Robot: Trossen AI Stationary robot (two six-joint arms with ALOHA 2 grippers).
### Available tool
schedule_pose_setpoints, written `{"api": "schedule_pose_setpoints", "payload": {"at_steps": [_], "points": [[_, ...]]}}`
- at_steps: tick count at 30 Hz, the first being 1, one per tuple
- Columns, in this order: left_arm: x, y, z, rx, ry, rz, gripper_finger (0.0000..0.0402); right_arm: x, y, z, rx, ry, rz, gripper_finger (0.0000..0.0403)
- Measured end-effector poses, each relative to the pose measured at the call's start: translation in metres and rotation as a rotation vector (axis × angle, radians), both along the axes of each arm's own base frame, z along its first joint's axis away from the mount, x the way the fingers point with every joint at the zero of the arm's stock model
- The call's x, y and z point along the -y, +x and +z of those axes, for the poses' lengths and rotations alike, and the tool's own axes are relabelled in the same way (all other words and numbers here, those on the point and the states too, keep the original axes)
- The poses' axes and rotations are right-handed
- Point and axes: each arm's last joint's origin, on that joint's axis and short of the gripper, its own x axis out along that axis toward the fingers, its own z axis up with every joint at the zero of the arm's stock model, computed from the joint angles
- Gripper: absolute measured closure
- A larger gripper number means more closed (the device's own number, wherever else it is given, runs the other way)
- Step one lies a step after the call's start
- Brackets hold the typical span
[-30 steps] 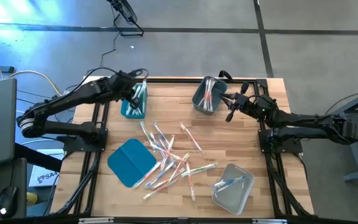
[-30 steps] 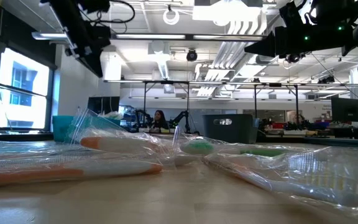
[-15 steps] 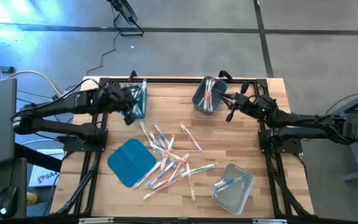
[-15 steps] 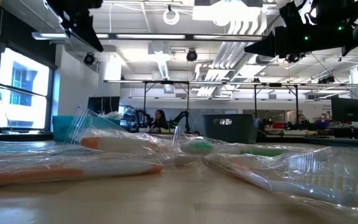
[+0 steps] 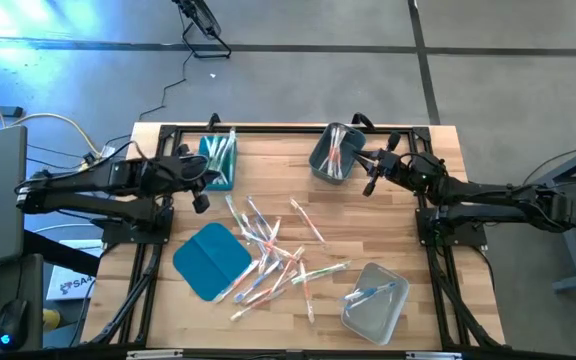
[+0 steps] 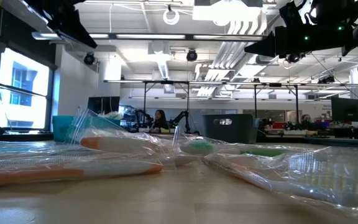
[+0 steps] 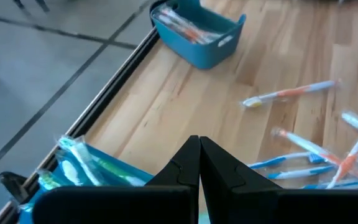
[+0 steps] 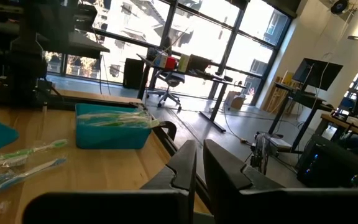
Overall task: Pick & Place Toothbrushes
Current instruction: Put the orange toothbrush into the dark gray bin
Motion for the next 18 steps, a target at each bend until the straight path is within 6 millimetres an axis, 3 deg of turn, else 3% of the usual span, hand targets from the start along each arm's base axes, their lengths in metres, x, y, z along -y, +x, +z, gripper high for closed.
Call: {"api": "schedule_pose_setpoints", "payload": {"at_steps": [11,18], "points": [[0.003,-0.033,-0.031,0.23,0.027,-0.002,0.0398,0.0,0.0,0.0,0.0,0.0,0.0,0.0379],[0.004,-0.047,-0.042,0.289,0.052,-0.019,0.0398,0.0,0.0,0.0,0.0,0.0,0.0,0.0379]]}}
